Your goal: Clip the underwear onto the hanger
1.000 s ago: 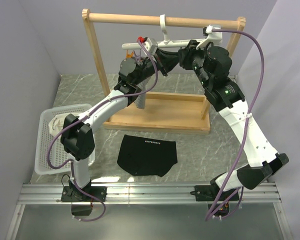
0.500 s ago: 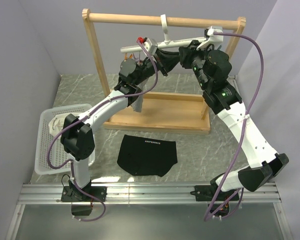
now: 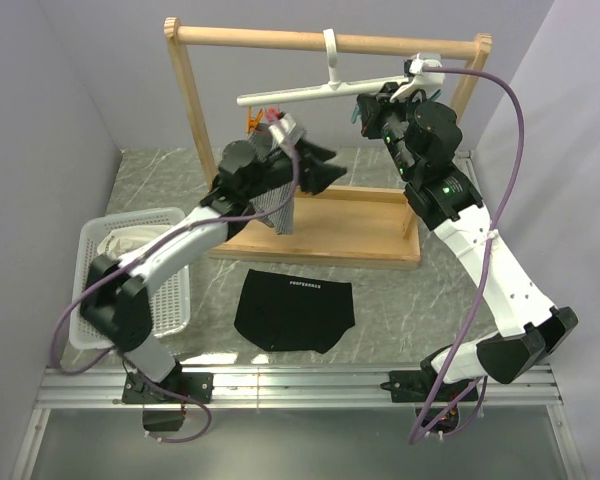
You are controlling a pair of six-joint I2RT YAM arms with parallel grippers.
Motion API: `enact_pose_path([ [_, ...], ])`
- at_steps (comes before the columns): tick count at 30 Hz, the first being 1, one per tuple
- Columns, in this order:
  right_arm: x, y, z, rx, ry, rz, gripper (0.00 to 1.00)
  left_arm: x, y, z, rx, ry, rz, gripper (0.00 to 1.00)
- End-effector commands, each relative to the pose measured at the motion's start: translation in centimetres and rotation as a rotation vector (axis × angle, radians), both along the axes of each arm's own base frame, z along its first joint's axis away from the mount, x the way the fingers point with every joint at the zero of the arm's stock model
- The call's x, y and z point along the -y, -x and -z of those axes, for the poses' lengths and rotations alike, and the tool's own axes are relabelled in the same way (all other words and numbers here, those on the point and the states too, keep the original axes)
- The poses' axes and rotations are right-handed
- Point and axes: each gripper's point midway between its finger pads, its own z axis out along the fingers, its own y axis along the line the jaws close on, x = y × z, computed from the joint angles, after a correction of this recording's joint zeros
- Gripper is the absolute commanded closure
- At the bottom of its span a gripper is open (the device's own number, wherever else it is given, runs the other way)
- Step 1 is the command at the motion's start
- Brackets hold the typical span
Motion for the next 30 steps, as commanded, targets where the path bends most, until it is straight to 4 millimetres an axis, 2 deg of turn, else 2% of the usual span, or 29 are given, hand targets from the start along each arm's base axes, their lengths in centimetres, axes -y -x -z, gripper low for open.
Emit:
enact_pose_path([
  [1, 1.4, 2.1, -4.9, 0.138, -0.082, 0.009, 1.00, -4.9, 3.7, -3.0, 0.060, -0.022, -0.047, 0.41],
  [2, 1.4, 2.2, -4.8, 0.138, -0.081, 0.011, 1.00, -6.0, 3.7, -2.2, 0.028, -0.038, -0.079, 0.41],
  [3, 1.5, 2.1, -4.8, 0.138, -0.078, 0.018, 1.00, -6.8, 3.9, 0.2, -0.040, -0.075, -0.102, 0.41],
  [4, 1.5, 2.1, -4.8, 0.140, -0.076, 0.017, 1.00, -8.3, 4.6, 0.7, -0.090, -0.094, -0.153, 0.41],
  [5, 1.5, 2.2, -4.8, 0.140, -0.073, 0.016, 1.00, -9.2, 4.9, 2.0, -0.140, -0.117, -0.183, 0.41],
  [6, 1.5, 2.2, -4.7, 0.139, -0.069, 0.017, 1.00, -10.1, 5.4, 4.9, -0.207, -0.155, -0.211, 0.41],
  [7, 1.6, 2.2, -4.6, 0.137, -0.070, 0.020, 1.00, -10.8, 5.9, 6.2, -0.256, -0.171, -0.232, 0.40],
  [8, 1.6, 2.3, -4.7, 0.140, -0.072, 0.020, 1.00, -12.3, 7.0, 8.9, -0.331, -0.215, -0.275, 0.39],
  [11, 1.6, 2.1, -4.5, 0.135, -0.070, 0.024, 1.00, -14.4, 9.4, 13.2, -0.477, -0.261, -0.322, 0.39],
  [14, 1.6, 2.0, -4.5, 0.133, -0.075, 0.025, 1.00, -16.2, 11.0, 16.4, -0.601, -0.313, -0.382, 0.37],
  [15, 1.7, 2.0, -4.6, 0.134, -0.077, 0.027, 1.00, -17.2, 11.1, 17.8, -0.664, -0.335, -0.441, 0.38],
  [18, 1.7, 1.9, -4.5, 0.133, -0.077, 0.030, 1.00, -18.5, 11.7, 20.3, -0.774, -0.392, -0.514, 0.41],
  [19, 1.6, 1.9, -4.4, 0.129, -0.079, 0.028, 1.00, -19.5, 12.2, 22.4, -0.855, -0.448, -0.562, 0.43],
  [23, 1.6, 1.9, -4.3, 0.126, -0.083, 0.029, 1.00, -21.2, 13.3, 27.0, -1.009, -0.558, -0.663, 0.40],
  [28, 1.6, 2.0, -3.9, 0.119, -0.083, 0.025, 1.00, -20.7, 13.3, 29.1, -1.016, -0.588, -0.662, 0.30],
  [30, 1.6, 2.0, -4.0, 0.120, -0.086, 0.024, 1.00, -21.2, 12.6, 29.9, -1.003, -0.604, -0.713, 0.23],
])
